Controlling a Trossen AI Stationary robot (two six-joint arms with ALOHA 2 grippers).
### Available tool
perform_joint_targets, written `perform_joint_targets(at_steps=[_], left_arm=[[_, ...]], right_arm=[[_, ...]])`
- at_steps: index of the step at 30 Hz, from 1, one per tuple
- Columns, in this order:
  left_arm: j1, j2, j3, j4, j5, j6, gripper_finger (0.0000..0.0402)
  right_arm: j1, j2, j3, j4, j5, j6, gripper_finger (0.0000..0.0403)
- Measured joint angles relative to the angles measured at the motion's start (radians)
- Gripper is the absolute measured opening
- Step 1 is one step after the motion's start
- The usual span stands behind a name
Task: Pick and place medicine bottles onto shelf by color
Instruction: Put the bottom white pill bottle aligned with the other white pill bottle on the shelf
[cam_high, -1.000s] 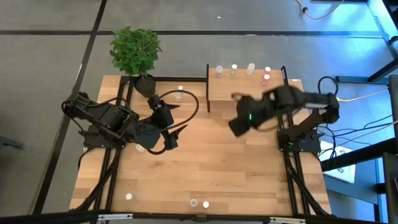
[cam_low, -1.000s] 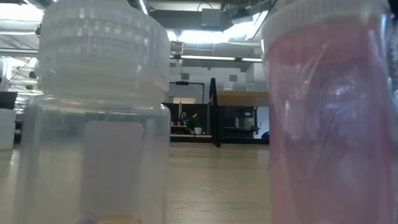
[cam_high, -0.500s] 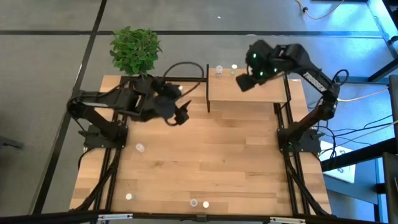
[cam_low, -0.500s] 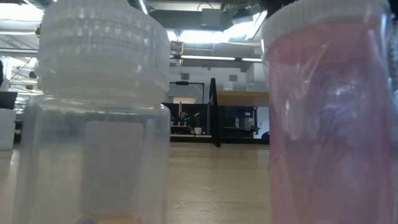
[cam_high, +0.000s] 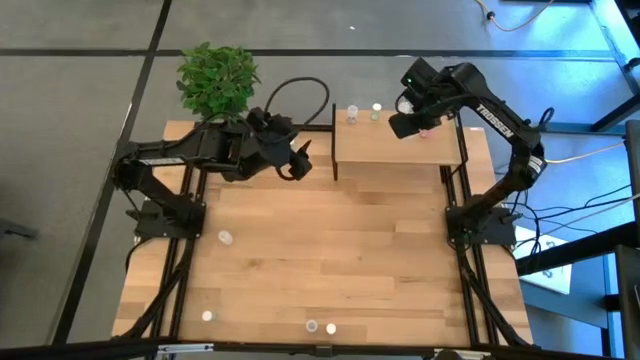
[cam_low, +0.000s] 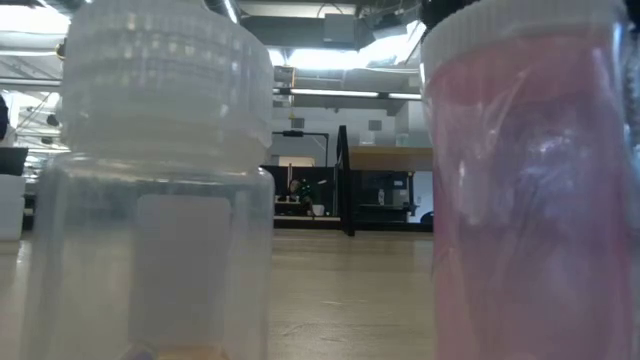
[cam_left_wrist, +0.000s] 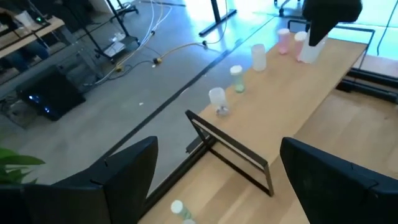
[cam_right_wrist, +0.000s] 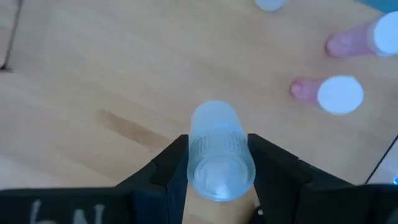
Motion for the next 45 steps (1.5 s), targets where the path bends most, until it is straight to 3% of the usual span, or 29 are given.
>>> perform_joint_targets(at_steps=[13,45], left_arm=[[0.045,0.003,0.000,0.004,0.000,-0.005,0.0334],[0.052,0.003,0.000,0.002,0.009,0.025,0.0334]], right_arm=[[-0.011,0.000,-0.108,0.102,0.016,0.022,0.0151],[-0.025,0.037,-0.120,0.129,0.099,0.027,0.0152]])
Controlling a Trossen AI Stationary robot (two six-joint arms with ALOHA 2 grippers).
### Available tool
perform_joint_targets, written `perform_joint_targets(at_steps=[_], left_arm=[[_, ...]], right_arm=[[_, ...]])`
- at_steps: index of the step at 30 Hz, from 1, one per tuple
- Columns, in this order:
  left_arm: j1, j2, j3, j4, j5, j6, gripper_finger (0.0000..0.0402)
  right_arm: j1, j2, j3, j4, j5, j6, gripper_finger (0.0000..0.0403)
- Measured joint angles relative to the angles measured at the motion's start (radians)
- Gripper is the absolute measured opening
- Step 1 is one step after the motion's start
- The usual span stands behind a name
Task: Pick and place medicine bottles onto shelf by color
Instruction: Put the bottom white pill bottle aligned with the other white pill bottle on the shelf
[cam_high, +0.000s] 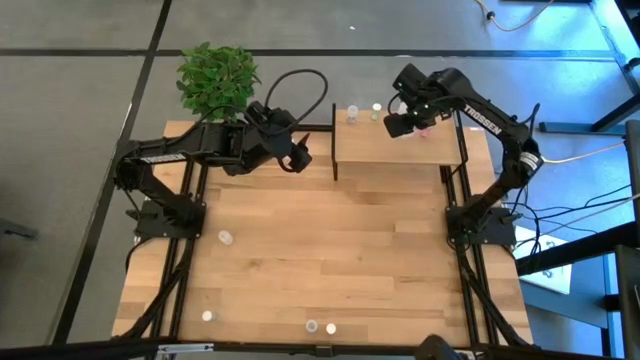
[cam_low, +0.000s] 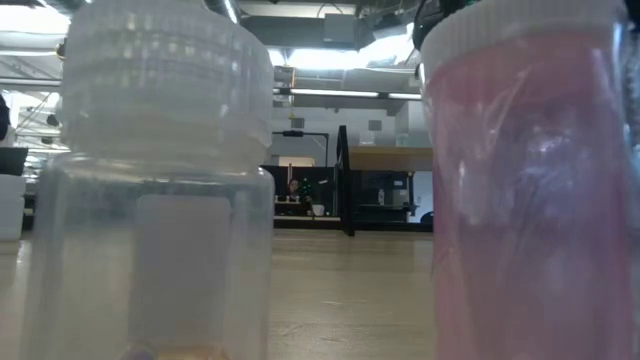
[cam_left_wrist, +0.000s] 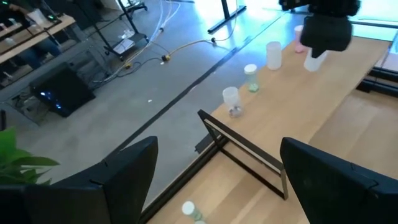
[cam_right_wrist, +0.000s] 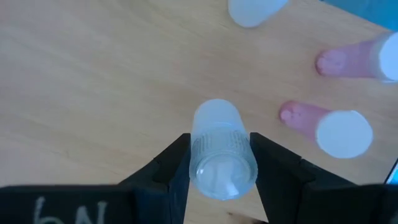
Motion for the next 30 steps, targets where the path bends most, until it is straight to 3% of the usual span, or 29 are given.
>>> perform_joint_targets(at_steps=[30], left_arm=[[0.000,0.000,0.000,0.000,0.014,0.000,0.0334]], right_arm=[[-0.040,0.059,0.000,0.032,-0.014,-0.006,0.0171]])
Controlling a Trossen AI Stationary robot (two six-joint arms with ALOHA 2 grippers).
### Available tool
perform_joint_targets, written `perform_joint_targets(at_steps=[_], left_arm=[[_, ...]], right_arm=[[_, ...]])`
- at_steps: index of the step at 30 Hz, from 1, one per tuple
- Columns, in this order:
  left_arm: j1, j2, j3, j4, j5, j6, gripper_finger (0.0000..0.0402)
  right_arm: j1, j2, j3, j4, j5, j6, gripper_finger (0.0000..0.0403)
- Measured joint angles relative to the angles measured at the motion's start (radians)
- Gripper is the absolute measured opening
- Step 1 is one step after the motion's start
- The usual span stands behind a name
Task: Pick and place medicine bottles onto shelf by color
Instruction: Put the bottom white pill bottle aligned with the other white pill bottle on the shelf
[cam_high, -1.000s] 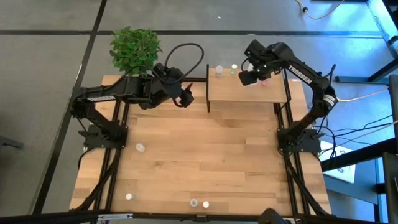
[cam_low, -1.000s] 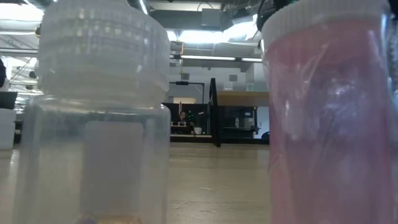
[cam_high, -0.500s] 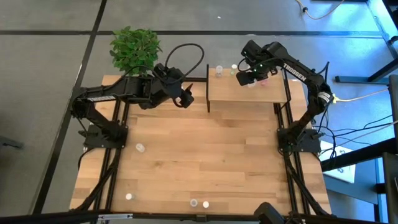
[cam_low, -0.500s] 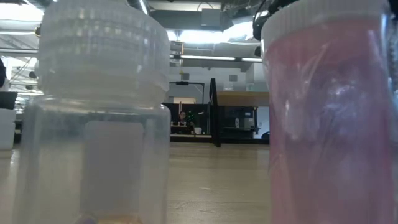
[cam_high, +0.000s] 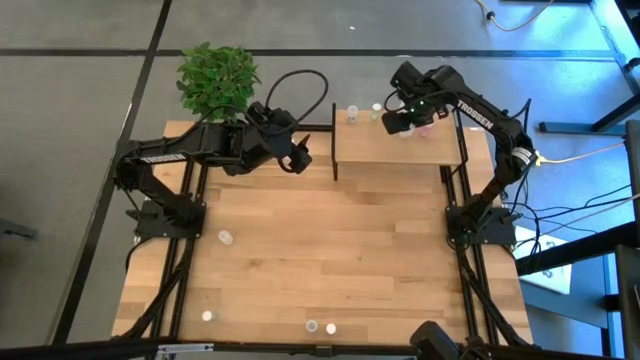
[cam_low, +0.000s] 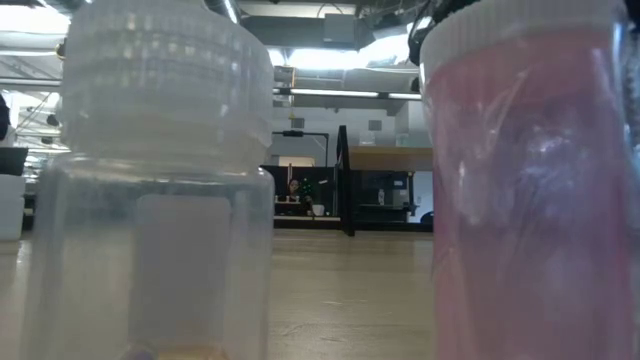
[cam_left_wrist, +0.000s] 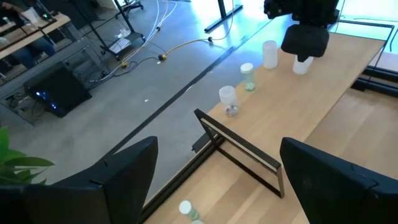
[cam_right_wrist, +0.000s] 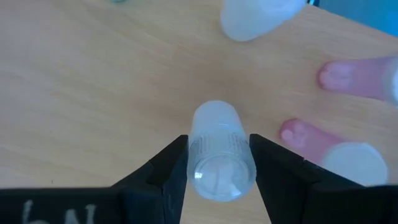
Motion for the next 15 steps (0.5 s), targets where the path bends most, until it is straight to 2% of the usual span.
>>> perform_joint_targets(at_steps=[15], left_arm=[[0.000,0.000,0.000,0.000,0.000,0.000,0.0334]], right_arm=[[0.000,0.000,0.000,0.011,0.000,-0.023,0.0172]])
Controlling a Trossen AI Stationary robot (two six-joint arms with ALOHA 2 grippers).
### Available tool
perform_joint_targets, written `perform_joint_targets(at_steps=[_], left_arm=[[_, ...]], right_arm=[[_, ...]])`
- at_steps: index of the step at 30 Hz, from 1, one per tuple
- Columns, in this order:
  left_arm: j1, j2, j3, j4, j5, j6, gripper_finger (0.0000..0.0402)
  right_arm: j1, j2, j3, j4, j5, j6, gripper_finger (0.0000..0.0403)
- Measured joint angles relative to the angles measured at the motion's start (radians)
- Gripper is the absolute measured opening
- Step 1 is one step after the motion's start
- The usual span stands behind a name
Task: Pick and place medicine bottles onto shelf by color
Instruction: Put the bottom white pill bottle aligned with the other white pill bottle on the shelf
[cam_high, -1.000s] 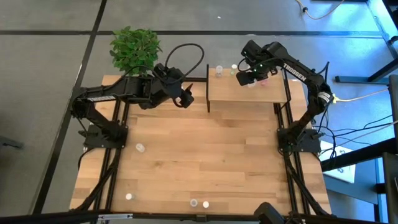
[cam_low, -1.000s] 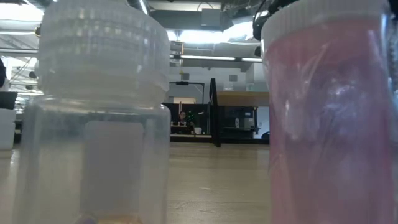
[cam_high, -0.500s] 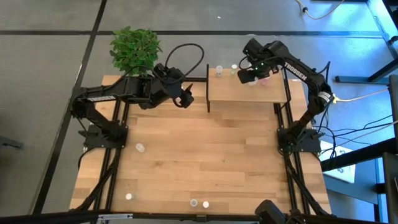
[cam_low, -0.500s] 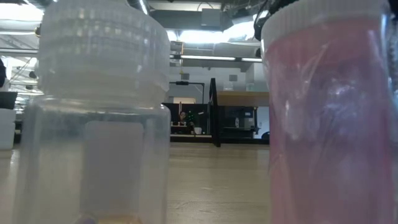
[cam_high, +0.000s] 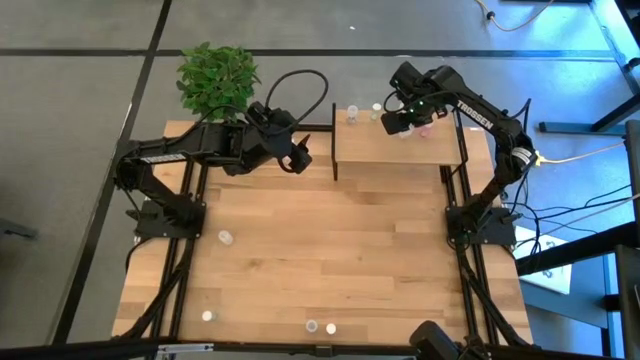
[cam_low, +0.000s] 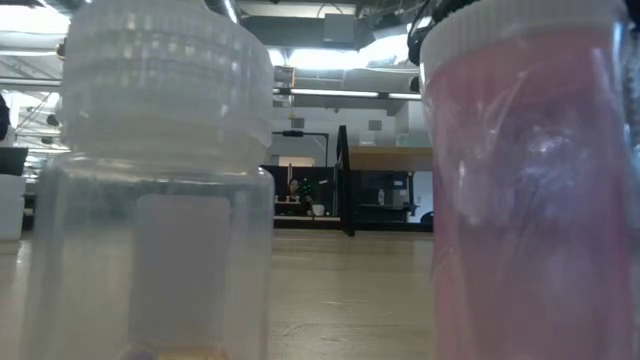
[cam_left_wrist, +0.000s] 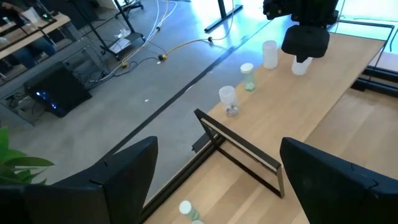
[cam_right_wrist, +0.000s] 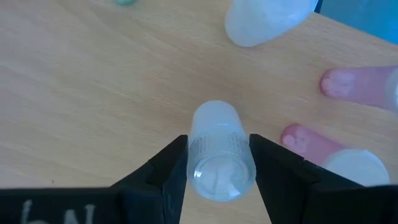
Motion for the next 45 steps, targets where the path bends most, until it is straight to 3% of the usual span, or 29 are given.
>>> perform_joint_targets(at_steps=[38,45], left_arm=[[0.000,0.000,0.000,0.000,0.000,0.000,0.0334],[0.000,0.000,0.000,0.000,0.000,0.000,0.0334]], right_arm=[[0.000,-0.001,0.000,0.052,0.001,-0.014,0.0172],[0.000,-0.002,0.000,0.052,0.054,0.002,0.0172]])
